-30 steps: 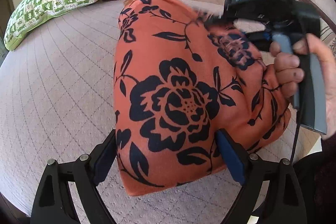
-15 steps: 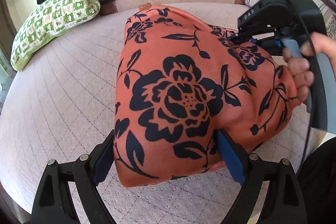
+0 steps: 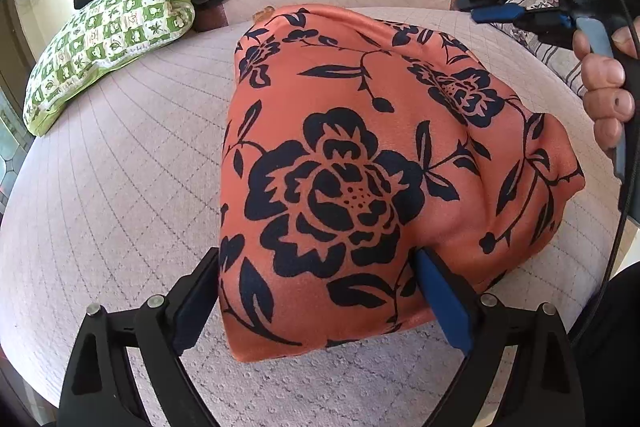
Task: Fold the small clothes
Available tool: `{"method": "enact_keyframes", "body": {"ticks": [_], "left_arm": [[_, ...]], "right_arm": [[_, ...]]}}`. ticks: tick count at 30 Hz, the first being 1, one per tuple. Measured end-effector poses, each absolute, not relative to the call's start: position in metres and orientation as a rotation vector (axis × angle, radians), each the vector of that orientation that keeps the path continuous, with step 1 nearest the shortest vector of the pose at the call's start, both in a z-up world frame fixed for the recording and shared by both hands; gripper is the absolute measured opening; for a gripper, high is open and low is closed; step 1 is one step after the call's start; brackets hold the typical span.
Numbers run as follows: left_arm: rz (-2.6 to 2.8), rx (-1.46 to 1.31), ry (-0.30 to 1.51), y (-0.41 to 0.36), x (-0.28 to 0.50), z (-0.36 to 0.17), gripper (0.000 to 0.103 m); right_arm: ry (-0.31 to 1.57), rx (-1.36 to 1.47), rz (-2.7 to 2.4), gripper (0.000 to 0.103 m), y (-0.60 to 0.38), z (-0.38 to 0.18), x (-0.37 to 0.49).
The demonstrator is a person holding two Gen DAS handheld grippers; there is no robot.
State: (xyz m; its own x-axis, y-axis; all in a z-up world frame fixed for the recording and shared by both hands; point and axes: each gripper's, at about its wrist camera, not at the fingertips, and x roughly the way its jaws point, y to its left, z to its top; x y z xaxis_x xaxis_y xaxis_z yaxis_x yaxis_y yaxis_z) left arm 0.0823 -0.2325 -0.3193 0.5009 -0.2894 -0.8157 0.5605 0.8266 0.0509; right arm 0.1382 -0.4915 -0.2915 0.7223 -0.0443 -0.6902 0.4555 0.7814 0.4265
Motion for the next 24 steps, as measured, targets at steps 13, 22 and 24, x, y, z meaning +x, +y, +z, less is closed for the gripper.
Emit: {"method": "enact_keyframes", "body": {"ticks": [13, 22, 24], "left_arm": [[-0.525, 0.322, 0.931, -0.228, 0.094, -0.325, 0.099], [-0.518, 0.325, 0.914, -0.219, 0.107, -0.298, 0.098], [-0.501, 0.306, 0.893, -0.214, 0.111, -0.289, 0.098]], "right_arm": [[1.062, 0.746, -0.064, 0.022, -0.477, -0.361, 0.187], [0.987, 0.941, -0.023, 0.022, -0.499, -0.351, 0.152], [0.945, 0.911, 0.004, 0.023, -0.496, -0.336, 0.139]]}}
